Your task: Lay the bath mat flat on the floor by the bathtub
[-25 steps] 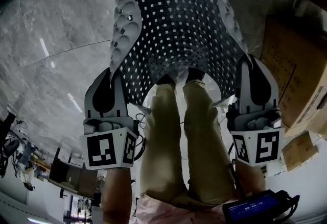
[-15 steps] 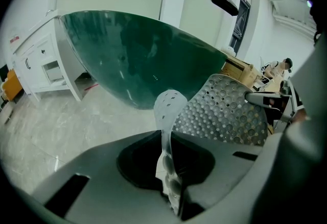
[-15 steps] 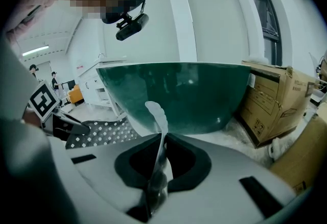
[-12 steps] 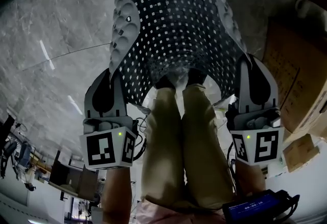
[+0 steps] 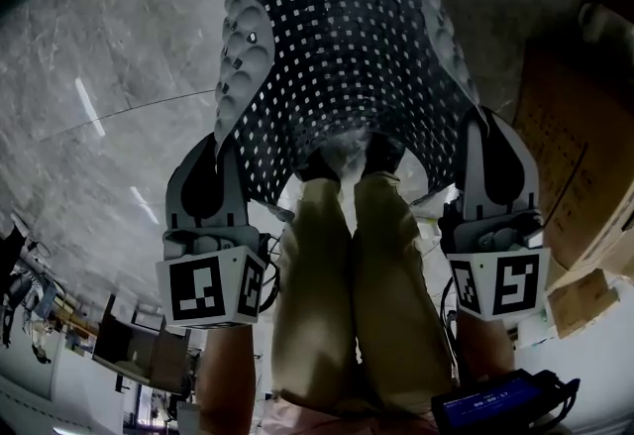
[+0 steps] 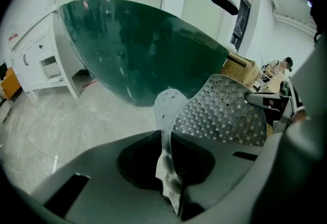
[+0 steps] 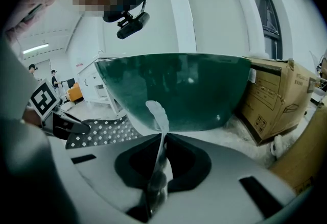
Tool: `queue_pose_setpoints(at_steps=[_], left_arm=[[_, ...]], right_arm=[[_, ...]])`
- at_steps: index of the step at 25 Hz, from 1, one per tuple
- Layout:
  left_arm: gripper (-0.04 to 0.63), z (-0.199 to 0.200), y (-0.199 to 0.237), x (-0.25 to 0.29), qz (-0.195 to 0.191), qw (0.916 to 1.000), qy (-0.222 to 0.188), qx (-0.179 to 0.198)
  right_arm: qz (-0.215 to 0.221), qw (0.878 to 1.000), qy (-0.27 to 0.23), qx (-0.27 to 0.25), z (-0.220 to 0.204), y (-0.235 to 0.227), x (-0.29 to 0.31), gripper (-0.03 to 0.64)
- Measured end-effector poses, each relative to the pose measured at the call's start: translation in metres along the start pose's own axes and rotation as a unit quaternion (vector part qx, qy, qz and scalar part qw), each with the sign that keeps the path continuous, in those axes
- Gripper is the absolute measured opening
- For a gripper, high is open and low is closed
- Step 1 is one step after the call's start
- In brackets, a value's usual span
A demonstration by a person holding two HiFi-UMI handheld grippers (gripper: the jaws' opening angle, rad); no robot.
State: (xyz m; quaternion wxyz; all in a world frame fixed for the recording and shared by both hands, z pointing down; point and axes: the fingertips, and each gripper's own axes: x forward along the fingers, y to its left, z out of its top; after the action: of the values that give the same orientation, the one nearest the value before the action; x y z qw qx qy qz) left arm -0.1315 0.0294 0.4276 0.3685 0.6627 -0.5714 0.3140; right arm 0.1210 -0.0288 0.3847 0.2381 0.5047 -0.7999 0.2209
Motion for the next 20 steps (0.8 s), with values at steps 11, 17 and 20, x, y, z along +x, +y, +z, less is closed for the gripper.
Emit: queue_pose_setpoints(at_steps=[11, 17, 20], left_arm=[[0.041, 0.0054, 0.0001, 0.001, -0.007, 0.9998, -0.019, 0.007], [0.041, 0.0053, 0.0025, 0.0036, -0.005, 0.9997, -0.022, 0.012], [0.041, 0.0035, 0.0027, 0.0028, -0.004, 0.9998, -0.016, 0.011]], right_arm=[[-0.007, 1.0, 0.009, -0.001, 0.0003, -0.0008, -0.0057, 0.031], [-0.006, 1.0, 0.005, 0.001, -0.0034, -0.0005, -0.0023, 0.031], [-0.005, 1.0, 0.001, -0.002, -0.0022, 0.0, -0.0018, 0.031]])
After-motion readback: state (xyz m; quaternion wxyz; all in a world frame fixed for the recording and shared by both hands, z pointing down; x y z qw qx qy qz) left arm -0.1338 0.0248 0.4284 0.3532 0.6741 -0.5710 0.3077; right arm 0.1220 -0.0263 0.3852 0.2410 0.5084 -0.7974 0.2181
